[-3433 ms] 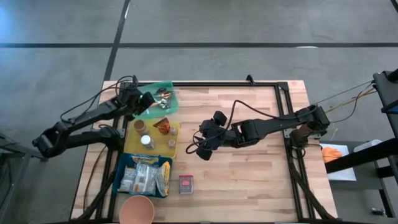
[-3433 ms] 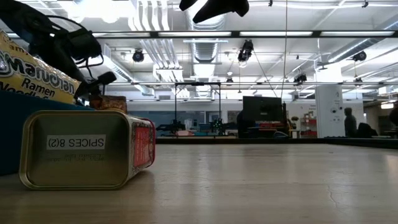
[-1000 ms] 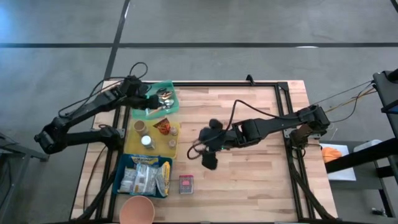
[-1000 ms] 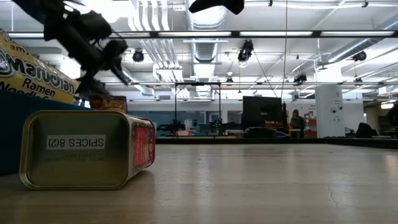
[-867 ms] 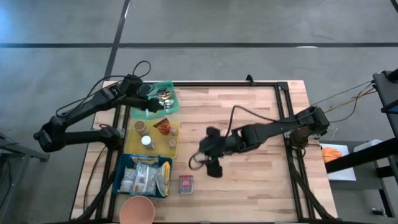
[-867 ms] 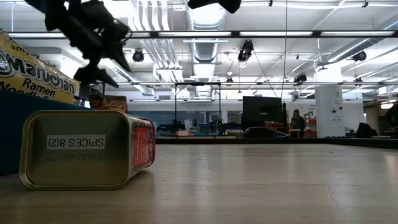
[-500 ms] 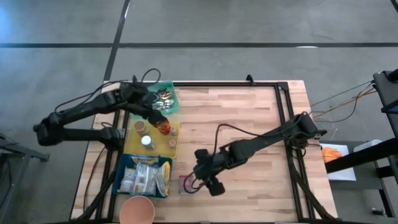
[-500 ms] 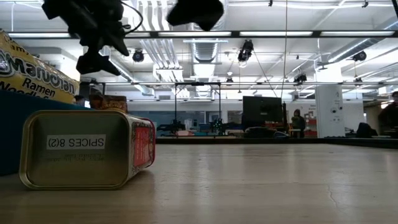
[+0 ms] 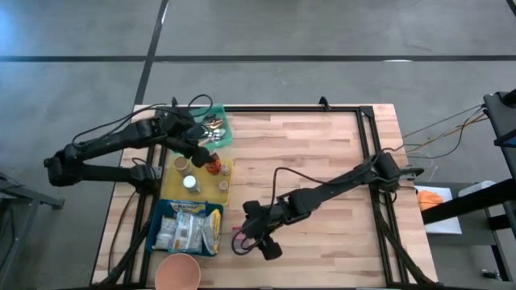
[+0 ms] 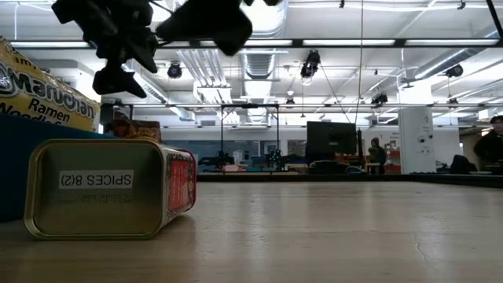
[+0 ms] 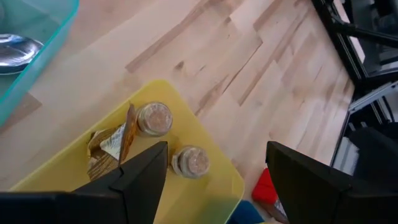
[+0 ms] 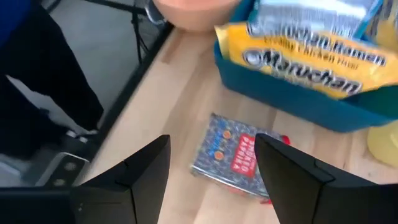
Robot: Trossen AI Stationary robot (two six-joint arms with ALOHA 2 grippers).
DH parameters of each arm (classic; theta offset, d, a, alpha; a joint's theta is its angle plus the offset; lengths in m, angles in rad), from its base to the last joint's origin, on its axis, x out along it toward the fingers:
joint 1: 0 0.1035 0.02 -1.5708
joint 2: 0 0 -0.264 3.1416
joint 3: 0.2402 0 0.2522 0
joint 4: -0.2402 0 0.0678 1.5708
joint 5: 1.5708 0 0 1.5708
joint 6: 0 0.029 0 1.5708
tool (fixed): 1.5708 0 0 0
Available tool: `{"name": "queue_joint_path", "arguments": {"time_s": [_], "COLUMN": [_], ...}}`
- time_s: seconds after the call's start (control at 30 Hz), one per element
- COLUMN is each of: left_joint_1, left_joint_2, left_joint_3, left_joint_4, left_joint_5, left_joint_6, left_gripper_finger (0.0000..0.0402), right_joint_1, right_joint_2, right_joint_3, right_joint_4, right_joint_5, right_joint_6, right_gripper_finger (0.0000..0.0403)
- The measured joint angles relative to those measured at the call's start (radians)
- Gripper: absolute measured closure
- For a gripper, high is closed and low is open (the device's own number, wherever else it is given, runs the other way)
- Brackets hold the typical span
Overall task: Pick & Place Food Item
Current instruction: Put the red seasoning can into the yellow bin
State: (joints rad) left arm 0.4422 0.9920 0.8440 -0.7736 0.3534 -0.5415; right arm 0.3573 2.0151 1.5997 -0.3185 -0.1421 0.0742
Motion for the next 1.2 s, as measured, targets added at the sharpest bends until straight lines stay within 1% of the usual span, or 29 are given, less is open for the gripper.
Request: {"name": "queue_joint_path", "arguments": {"time_s": [0.17,0.3,0.4,0.5,0.57,0.63,0.77,0.9,1.03,1.2], "left_joint_1": [-0.009,-0.026,-0.057,-0.094,-0.12,-0.146,-0.188,-0.216,-0.218,-0.218], "left_joint_2": [0.0,0.0,-0.001,-0.001,-0.001,-0.001,-0.001,-0.002,-0.002,-0.002], "left_joint_3": [0.0,0.0,0.0,0.0,0.0,0.001,0.004,0.004,0.006,0.024], "left_joint_4": [-0.017,-0.017,-0.017,-0.01,-0.011,-0.011,-0.01,-0.011,-0.011,-0.01], "left_joint_5": [0.003,0.004,0.006,0.007,0.007,0.007,0.007,0.007,0.007,0.007], "left_joint_6": [-0.008,-0.042,-0.062,-0.069,-0.081,-0.087,-0.088,-0.107,-0.14,-0.144], "left_gripper_finger": [0.0125,0.0125,0.0125,0.0125,0.0125,0.0125,0.0125,0.0125,0.0125,0.0125], "right_joint_1": [-0.011,-0.014,-0.013,-0.012,-0.012,-0.013,-0.014,-0.03,-0.058,-0.115], "right_joint_2": [0.071,0.124,0.15,0.181,0.201,0.211,0.221,0.2,0.17,0.131], "right_joint_3": [0.0,-0.001,0.0,0.002,0.005,0.007,0.01,0.009,0.006,0.003], "right_joint_4": [0.046,0.112,0.153,0.147,0.135,0.106,0.023,-0.063,-0.184,-0.377], "right_joint_5": [-0.006,-0.013,-0.013,-0.011,0.007,0.023,0.094,0.146,0.229,0.26], "right_joint_6": [0.006,0.042,0.074,0.117,0.15,0.171,0.203,0.217,0.231,0.289], "right_gripper_finger": [0.017,0.017,0.017,0.017,0.017,0.017,0.017,0.017,0.017,0.017]}}
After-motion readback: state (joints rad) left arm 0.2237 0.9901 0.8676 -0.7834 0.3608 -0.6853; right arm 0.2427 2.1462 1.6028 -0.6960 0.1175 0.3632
